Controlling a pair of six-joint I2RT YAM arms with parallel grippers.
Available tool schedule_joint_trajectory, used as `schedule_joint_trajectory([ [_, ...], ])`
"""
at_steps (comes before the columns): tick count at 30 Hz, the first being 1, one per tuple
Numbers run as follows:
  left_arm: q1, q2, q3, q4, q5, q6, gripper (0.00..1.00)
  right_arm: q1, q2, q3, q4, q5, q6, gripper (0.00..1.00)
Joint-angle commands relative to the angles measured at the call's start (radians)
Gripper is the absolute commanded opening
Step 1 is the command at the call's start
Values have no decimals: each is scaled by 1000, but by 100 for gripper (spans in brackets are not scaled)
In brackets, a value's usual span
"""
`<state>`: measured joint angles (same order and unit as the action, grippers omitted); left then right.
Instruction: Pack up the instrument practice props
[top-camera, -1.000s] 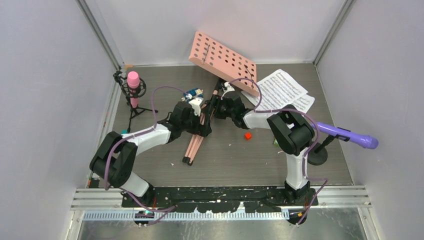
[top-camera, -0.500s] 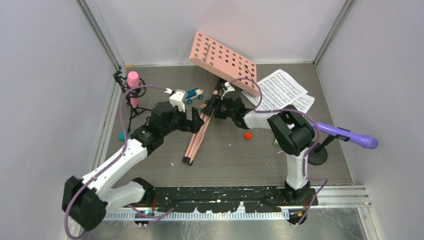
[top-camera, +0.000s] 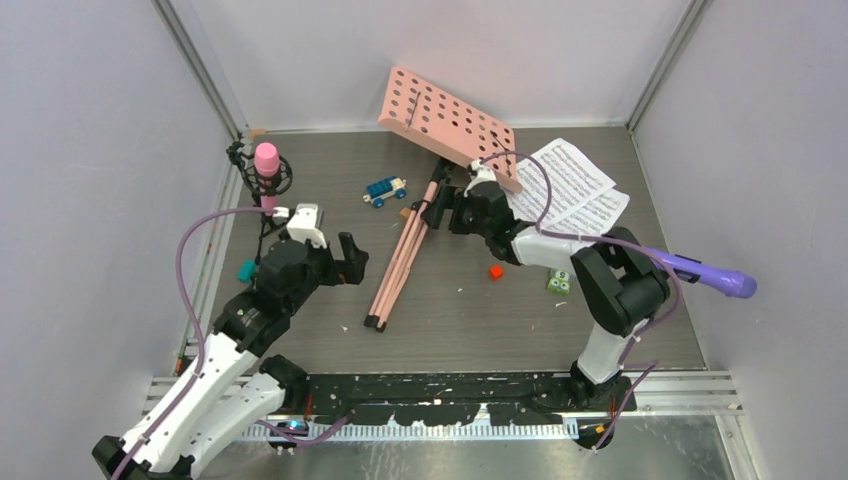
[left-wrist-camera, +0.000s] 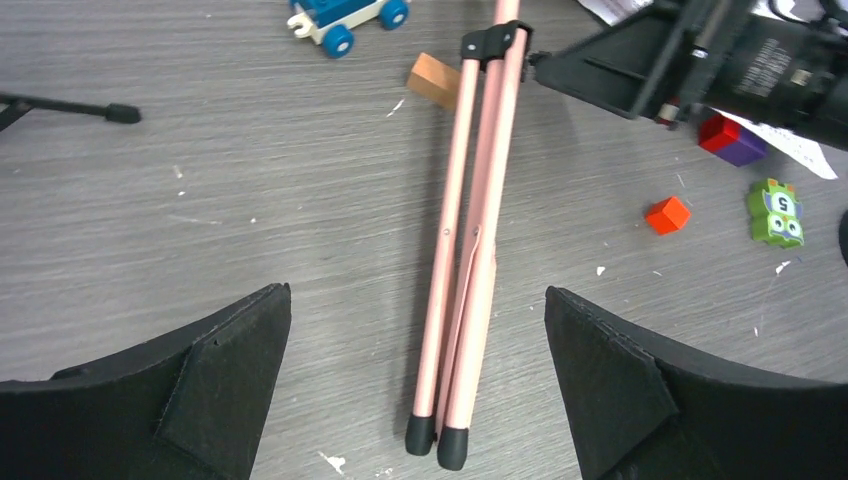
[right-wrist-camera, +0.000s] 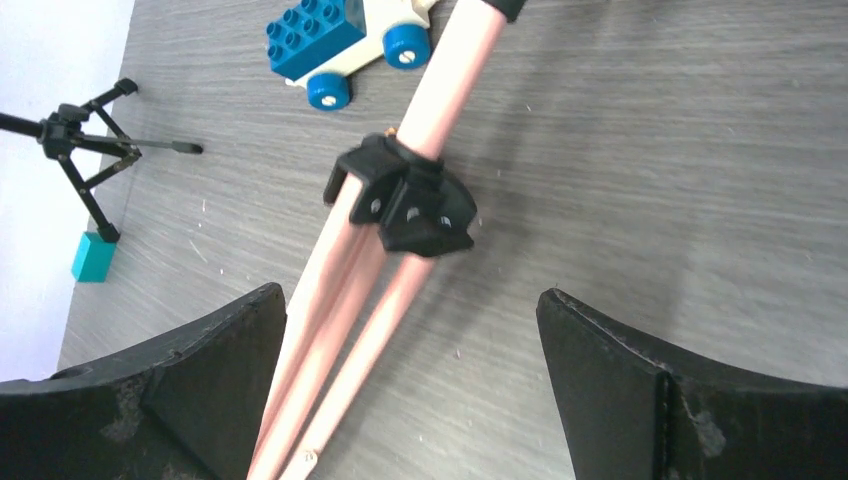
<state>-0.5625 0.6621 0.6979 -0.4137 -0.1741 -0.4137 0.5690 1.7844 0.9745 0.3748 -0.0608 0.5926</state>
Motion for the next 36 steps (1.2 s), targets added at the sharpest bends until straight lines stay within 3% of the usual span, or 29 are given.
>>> schedule_joint_trajectory([
  [1, -2, -68, -3, -88, -108, -52, 100, 2, -146, -89, -18, 35, -29, 100],
  [10, -1, -153, 3, -236, -250, -177, 99, 1, -491, -164, -462, 110, 65, 100],
  [18, -2, -230, -8, -326, -236, -280, 98, -1, -691, -111, -994, 181, 55, 100],
  [26, -1, -138, 23, -392, -233, -310, 100, -2, -887, -97, -1194, 282, 130, 100],
  [36, -2, -157, 35, -435, -314, -272, 100, -1, -1097, -87, -1220, 388, 149, 100],
])
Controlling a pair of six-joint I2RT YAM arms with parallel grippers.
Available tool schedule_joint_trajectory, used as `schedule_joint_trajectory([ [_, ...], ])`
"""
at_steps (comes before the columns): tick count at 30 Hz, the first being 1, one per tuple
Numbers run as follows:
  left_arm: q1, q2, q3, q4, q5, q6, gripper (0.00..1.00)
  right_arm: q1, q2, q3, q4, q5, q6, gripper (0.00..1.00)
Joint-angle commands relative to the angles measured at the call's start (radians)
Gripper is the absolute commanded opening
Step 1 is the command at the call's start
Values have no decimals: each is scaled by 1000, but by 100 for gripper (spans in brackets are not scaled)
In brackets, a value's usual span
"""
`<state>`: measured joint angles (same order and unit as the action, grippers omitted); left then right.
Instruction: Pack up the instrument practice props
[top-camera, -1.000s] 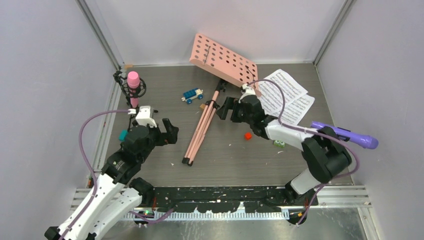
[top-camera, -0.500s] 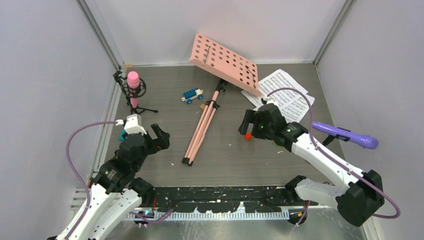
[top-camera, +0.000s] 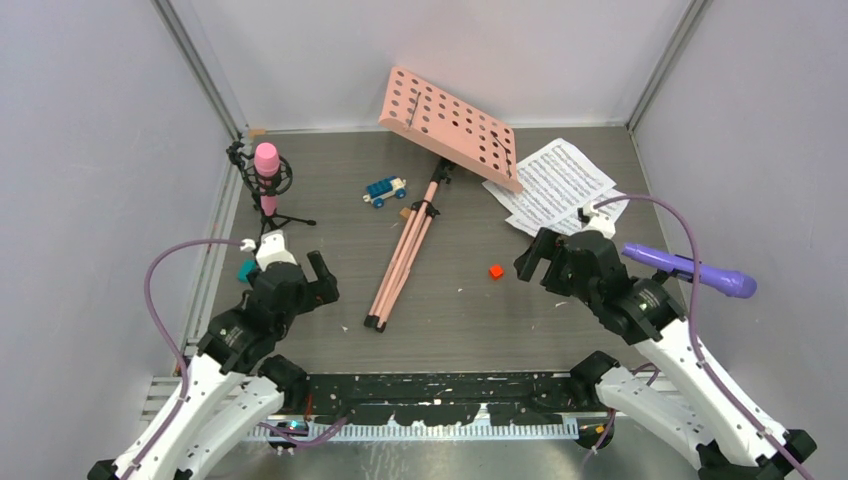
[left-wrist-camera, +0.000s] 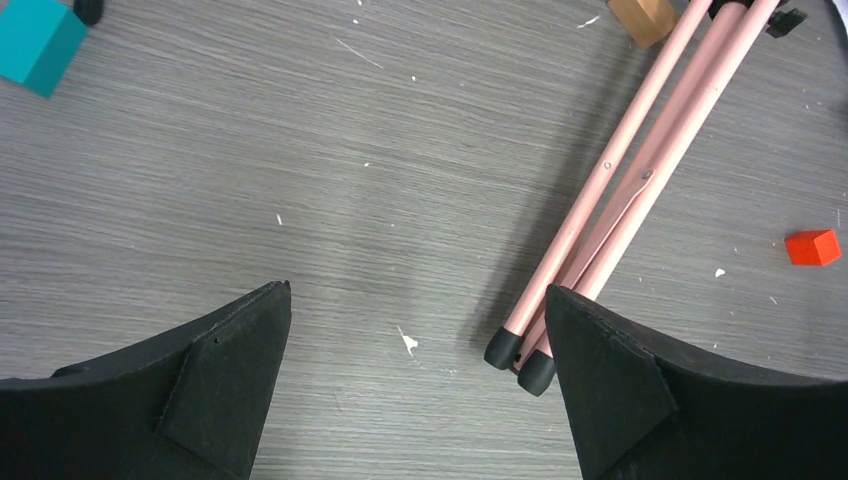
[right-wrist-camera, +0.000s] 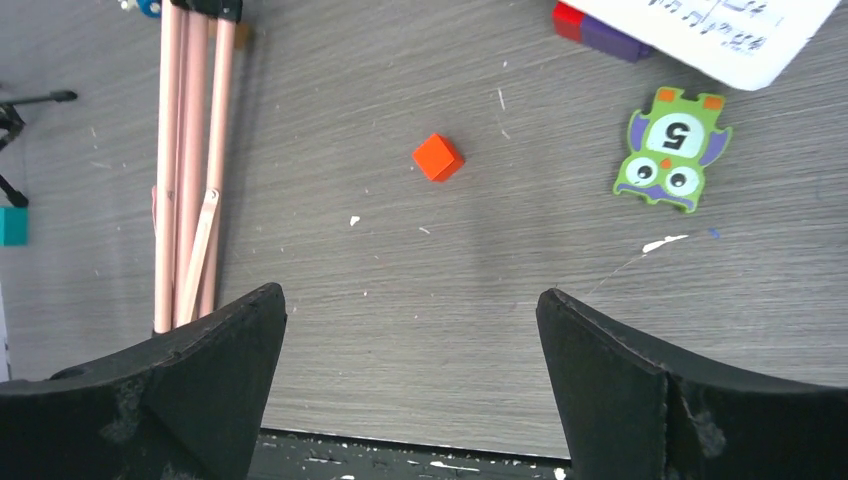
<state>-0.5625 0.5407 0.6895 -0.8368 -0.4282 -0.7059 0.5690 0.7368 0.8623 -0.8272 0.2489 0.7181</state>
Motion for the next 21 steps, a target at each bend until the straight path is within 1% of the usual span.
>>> schedule_joint_trajectory([
  [1, -1, -41, 52, -9, -74, 28, 100, -2, -62, 20, -16, 77, 20, 100],
  [7, -1, 21, 184, -10, -178, 139, 100, -1, -87, -16, 12, -46, -61, 100],
  [9, 10, 31, 207, 14, -186, 150, 100, -1, -80, -17, 16, -69, -75, 100],
  [11, 43, 38, 213, 40, -185, 159, 100, -1, -69, -7, 9, -73, -87, 100],
  [13, 121, 66, 218, 62, -131, 179, 100, -1, -57, 8, -3, -73, -98, 100],
  [15, 237, 102, 216, 101, -24, 191, 100, -1, -54, 21, -11, -75, -111, 100],
  [17, 382, 122, 206, 137, 67, 185, 100, -1, -51, 32, -19, -79, -126, 100],
  [19, 528, 103, 198, 175, 138, 188, 100, -3, -51, 45, -33, -79, -136, 100],
  [21, 666, 111, 215, 190, 215, 207, 100, -2, -58, 53, -44, -80, -142, 100],
])
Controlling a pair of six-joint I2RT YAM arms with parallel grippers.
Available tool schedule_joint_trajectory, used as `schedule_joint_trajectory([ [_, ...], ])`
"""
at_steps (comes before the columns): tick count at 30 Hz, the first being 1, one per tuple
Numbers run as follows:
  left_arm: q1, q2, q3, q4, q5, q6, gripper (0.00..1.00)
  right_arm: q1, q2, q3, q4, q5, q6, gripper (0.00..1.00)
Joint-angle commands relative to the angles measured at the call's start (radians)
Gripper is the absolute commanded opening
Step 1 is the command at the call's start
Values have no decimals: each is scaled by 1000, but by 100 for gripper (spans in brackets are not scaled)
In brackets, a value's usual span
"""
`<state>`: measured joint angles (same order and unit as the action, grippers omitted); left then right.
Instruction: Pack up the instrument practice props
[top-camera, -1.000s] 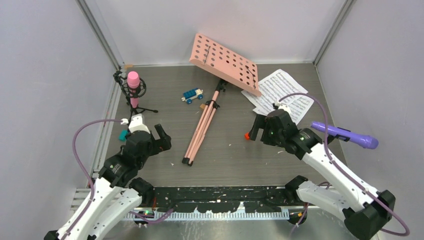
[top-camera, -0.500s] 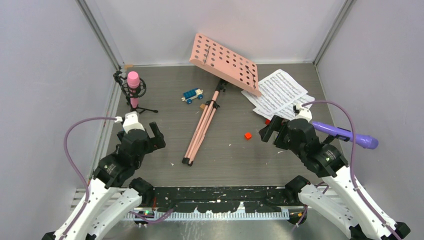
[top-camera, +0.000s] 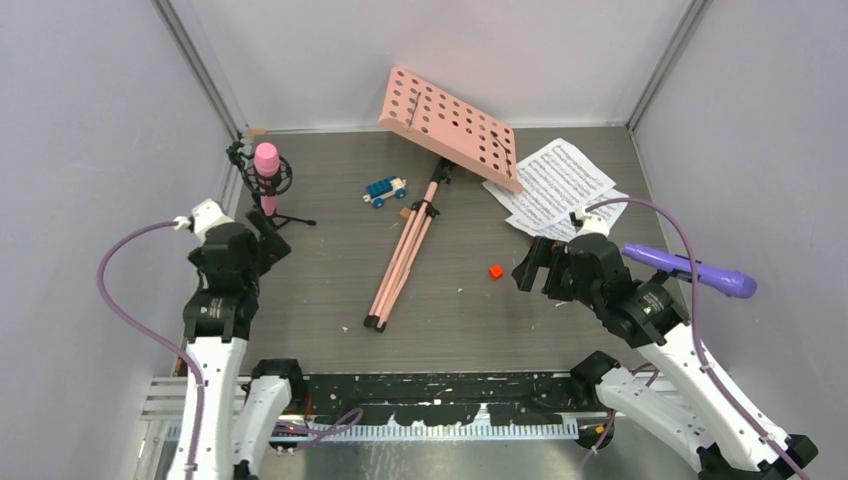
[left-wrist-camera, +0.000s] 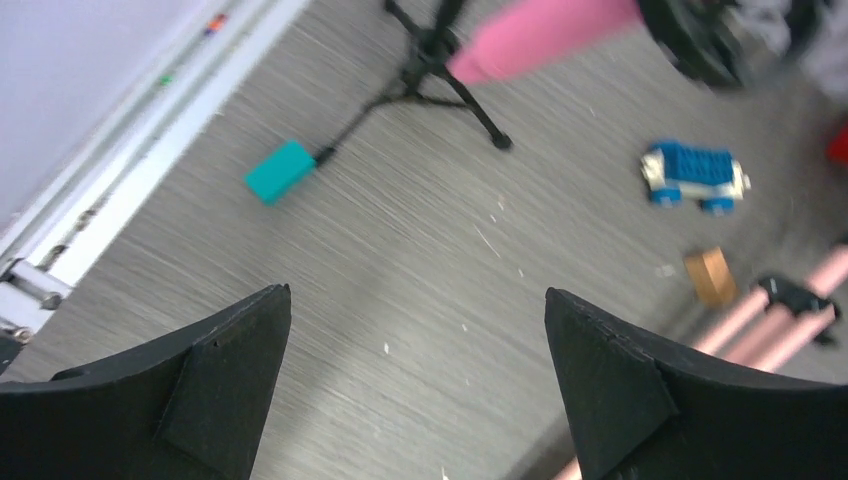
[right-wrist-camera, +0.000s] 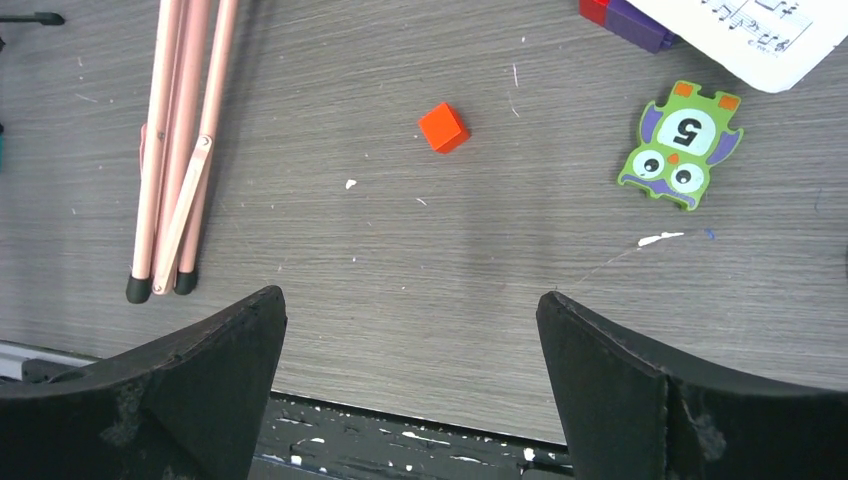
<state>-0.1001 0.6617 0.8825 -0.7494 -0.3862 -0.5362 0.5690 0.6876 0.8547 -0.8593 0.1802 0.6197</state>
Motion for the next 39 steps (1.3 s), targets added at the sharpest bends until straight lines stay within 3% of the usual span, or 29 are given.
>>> schedule_joint_trajectory([
  [1, 262, 7, 32, 103, 207, 50, 100, -2, -15, 59, -15, -11, -44, 100],
  [6, 566, 103, 15, 215, 472, 42, 99, -3, -30, 37, -3, -21, -45, 100],
  [9, 653, 150, -31, 352, 626, 8, 97, -1, -21, 42, -1, -42, -46, 100],
  [13, 658, 205, -103, 582, 671, 6, 95, -2, -14, 37, 18, -71, -48, 100],
  [22, 657, 234, -321, 1086, 612, -5, 99, -2, -6, 11, 65, -110, -39, 100],
  [28, 657, 333, -360, 1326, 712, 49, 96, -1, 27, 26, 73, -154, -27, 100],
  [32, 657, 400, -379, 1492, 794, 122, 88, -1, 19, 9, 94, -166, -17, 100],
  [39, 656, 559, -330, 1671, 965, 127, 84, -1, 31, -10, 140, -184, -2, 100],
])
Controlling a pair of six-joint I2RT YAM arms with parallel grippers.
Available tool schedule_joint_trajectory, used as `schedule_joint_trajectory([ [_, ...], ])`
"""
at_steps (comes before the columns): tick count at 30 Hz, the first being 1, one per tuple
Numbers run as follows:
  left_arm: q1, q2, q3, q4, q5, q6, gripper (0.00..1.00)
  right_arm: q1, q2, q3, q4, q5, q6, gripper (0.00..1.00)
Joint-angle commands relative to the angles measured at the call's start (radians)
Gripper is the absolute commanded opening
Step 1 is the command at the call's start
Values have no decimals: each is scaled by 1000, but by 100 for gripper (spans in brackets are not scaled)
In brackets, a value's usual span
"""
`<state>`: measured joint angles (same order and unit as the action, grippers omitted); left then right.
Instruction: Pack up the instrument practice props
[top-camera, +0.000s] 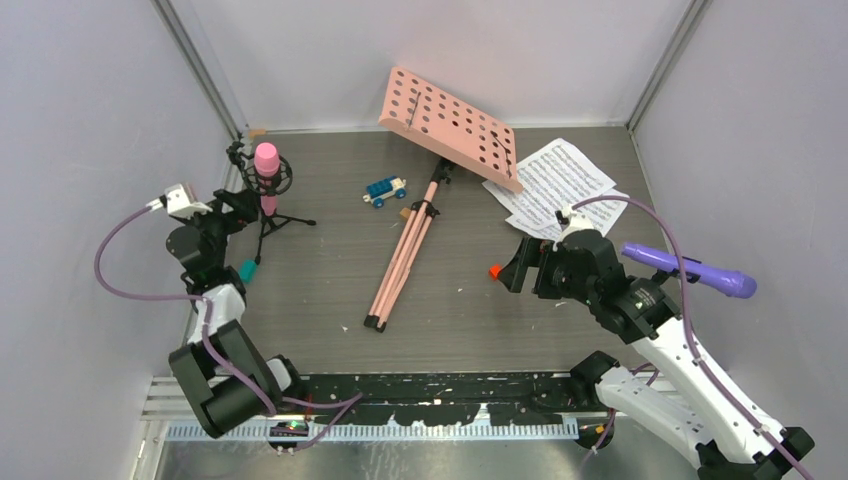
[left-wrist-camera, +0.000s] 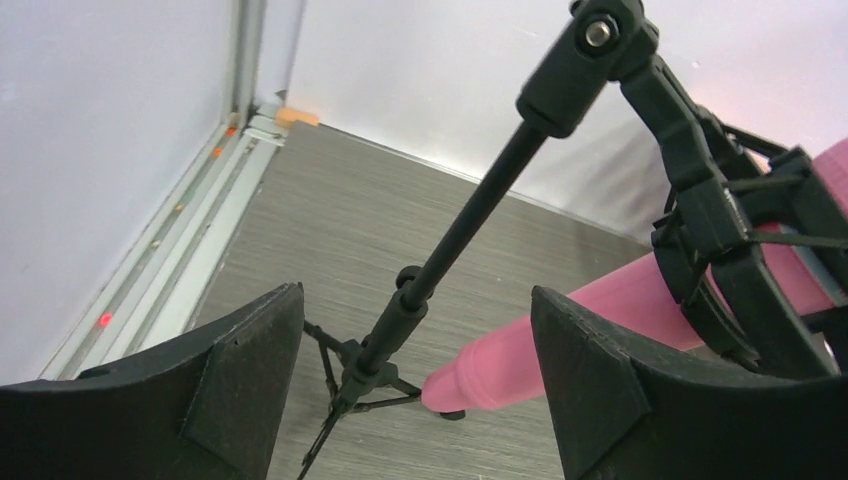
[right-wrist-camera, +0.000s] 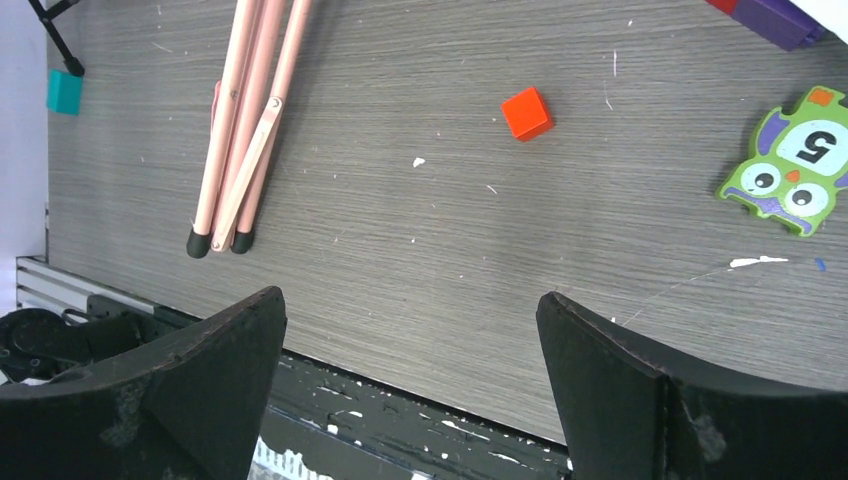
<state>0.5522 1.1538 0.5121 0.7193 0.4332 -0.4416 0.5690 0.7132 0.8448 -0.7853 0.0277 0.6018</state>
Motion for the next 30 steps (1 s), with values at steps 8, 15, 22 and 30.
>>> schedule_joint_trajectory([
  [8, 3, 169, 92, 266, 215, 53, 82, -1, 14, 19, 63, -67, 17, 100],
  [15, 4, 297, 156, 389, 300, 108, 77, -2, 5, 23, 53, -75, 14, 100],
  [22, 4, 479, 211, 640, 405, -1, 63, -2, 2, 36, 32, -79, 4, 100],
  [30, 0, 593, 306, 712, 519, -57, 49, -1, 10, 37, 31, -81, -2, 100],
])
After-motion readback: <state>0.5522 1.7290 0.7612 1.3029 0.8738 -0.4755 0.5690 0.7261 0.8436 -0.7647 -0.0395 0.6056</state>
